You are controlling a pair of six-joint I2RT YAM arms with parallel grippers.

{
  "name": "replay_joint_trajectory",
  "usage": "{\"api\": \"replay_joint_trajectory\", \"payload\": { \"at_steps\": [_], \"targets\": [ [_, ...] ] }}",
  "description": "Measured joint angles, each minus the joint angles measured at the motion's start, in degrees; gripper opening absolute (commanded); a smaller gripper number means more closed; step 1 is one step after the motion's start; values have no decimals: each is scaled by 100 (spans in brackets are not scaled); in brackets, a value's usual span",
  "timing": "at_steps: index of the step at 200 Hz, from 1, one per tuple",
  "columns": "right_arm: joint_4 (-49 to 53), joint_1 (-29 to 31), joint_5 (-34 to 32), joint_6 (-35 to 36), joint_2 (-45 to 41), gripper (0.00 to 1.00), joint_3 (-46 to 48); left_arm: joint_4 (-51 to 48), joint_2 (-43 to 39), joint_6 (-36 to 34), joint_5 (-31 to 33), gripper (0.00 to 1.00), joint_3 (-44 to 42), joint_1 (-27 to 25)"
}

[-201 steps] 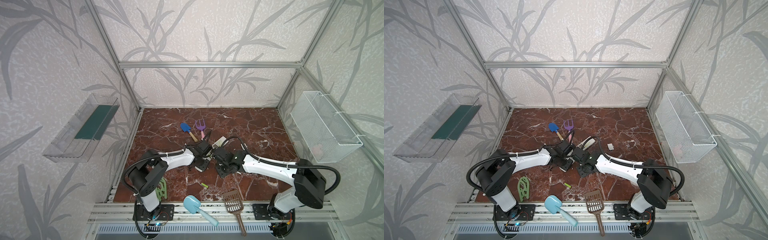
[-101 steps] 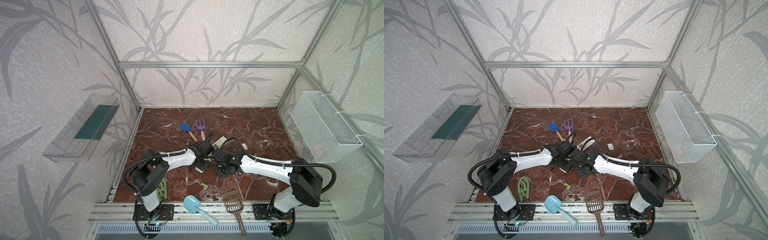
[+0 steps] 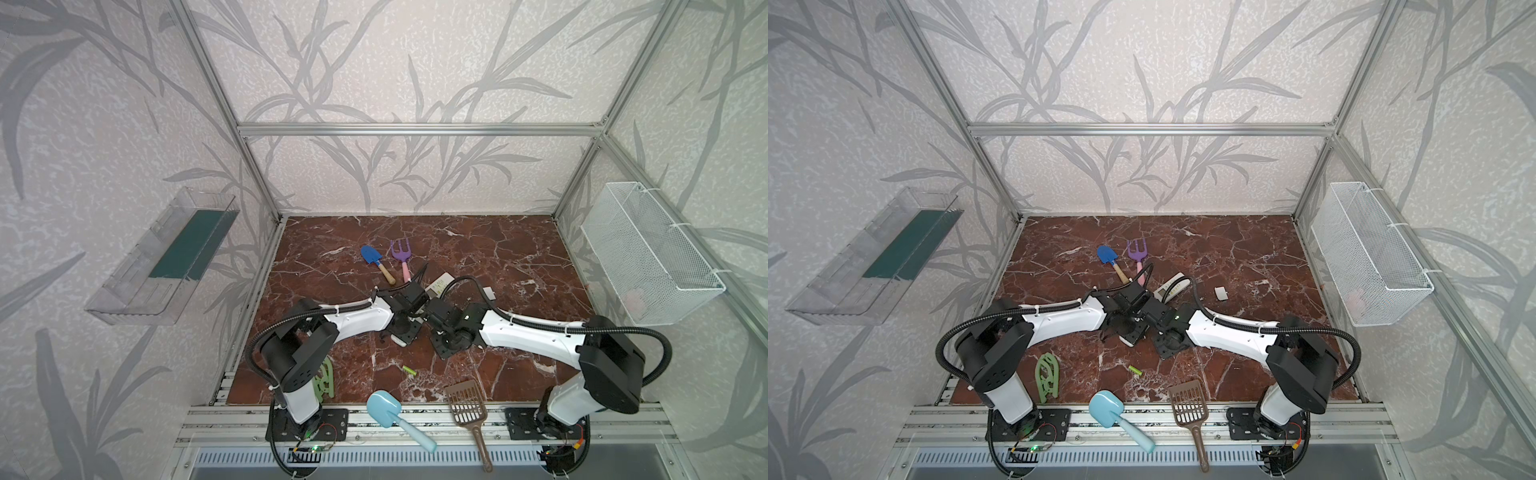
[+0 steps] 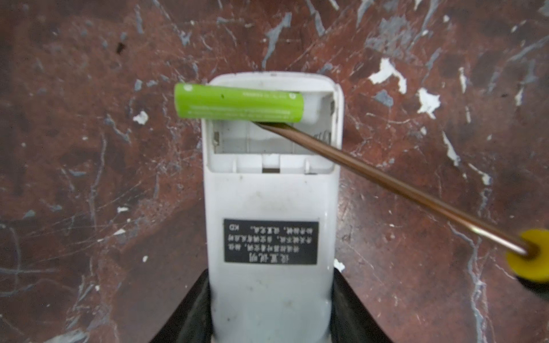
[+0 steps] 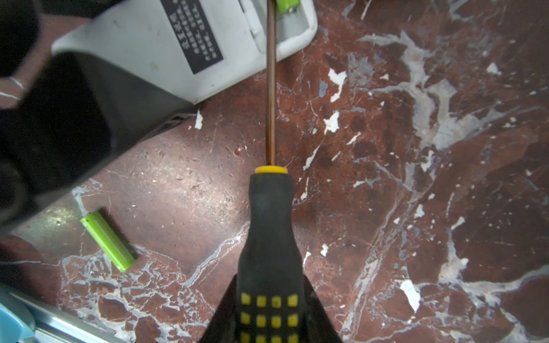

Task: Unload the batteries from the remote control
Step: 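Lever the remaining green battery out with the screwdriver tip in the right gripper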

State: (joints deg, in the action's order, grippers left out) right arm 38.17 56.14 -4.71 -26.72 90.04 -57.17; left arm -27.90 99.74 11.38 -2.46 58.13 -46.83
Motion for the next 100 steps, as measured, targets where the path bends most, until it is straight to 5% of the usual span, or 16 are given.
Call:
{"api": "replay_joint_trajectory", "payload": {
  "at_steps": [100],
  "targets": [
    [247,-37,-109,256,-105,0,-55,-264,4,-72,-7,41,76,-44]
  ]
}}
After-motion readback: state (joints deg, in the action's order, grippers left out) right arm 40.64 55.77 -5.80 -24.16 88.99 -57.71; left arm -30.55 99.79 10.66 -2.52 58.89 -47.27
